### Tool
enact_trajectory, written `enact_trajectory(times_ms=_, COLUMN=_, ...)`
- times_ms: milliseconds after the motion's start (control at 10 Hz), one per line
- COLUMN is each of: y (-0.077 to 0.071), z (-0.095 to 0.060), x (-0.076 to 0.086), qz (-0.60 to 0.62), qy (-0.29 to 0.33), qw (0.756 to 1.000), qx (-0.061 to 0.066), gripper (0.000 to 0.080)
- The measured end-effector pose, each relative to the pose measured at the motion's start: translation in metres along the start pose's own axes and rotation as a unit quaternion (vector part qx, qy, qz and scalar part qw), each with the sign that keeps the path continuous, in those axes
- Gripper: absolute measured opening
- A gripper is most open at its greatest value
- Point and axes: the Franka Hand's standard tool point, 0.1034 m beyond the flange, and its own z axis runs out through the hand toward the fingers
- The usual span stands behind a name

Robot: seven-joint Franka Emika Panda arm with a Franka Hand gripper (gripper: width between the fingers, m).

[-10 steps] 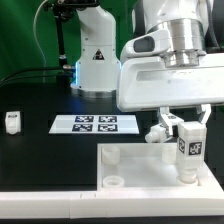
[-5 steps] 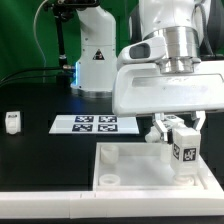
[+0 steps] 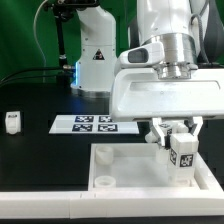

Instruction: Assemble one leg

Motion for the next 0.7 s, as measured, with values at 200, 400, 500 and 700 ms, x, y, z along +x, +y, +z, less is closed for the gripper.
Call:
enact_trajectory(times_ms=200, y=0.0, z=0.0, x=-0.001, qz=0.0, qy=-0.003, qw=1.0, qx=0.0, gripper=0.0281)
enact_trajectory(times_ms=400, y=0.0, z=0.001, x=-0.003, qz=0.0, qy=-0.007, qw=1.0, qx=0.001, gripper=0.0515)
enact_trajectory(times_ms=500, y=0.0, z=0.001, x=-0.003, qz=0.0, qy=-0.007, qw=1.0, qx=0.001, gripper=0.0609)
enact_trajectory(times_ms=700, y=-0.002, z=-0.004, x=0.007, qz=0.014, qy=-0.072, qw=0.997, qx=0.016, gripper=0.0641)
